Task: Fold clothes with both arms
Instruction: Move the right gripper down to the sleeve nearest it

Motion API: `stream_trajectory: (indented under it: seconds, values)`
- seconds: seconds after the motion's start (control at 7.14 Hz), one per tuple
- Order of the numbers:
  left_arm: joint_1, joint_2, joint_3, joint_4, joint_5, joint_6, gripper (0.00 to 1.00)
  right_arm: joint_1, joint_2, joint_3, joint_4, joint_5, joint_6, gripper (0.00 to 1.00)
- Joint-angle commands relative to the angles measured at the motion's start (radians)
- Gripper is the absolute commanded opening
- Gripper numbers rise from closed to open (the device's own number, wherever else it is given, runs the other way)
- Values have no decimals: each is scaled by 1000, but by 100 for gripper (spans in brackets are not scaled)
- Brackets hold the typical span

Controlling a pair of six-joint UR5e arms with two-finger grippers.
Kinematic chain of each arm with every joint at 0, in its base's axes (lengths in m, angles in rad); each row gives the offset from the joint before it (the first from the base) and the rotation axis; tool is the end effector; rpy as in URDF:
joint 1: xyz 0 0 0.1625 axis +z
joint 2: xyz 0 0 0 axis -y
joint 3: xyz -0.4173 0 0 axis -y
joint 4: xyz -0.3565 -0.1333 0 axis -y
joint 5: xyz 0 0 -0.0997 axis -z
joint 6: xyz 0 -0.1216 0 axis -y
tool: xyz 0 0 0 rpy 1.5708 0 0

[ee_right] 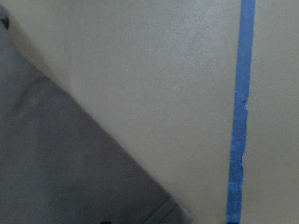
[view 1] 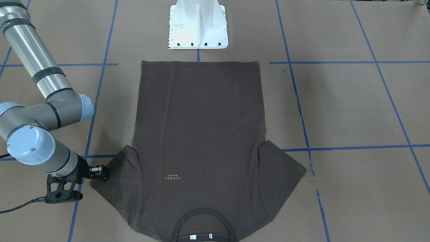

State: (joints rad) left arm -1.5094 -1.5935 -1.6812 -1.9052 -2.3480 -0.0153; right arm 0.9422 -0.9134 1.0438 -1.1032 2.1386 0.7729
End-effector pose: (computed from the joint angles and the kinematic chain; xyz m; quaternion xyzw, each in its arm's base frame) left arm -0.0178 -0.4929 0.5648 0.2001 0.3765 0.1085 0.8980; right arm -0.3852 -0.6454 0.4751 0.0435 -0.3869 -0.0162 0.9209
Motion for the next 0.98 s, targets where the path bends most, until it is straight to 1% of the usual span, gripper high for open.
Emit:
stream_trajectory:
  seconds: [0.0, 0.14, 0.42, 0.84]
  values:
    - [0, 1, 0, 0, 1, 0, 100, 0, 1, -1, -1, 1, -1, 21]
    - [-2, 0, 0, 0, 1, 0, 100, 0, 2, -1, -1, 1, -3, 0]
    - [-2, 0, 1, 0, 1, 0, 100, 1, 11, 2, 6, 3, -3, 0]
    - [-6, 0, 1, 2, 0, -2, 100, 3, 45, 60, 22, 6, 3, 0]
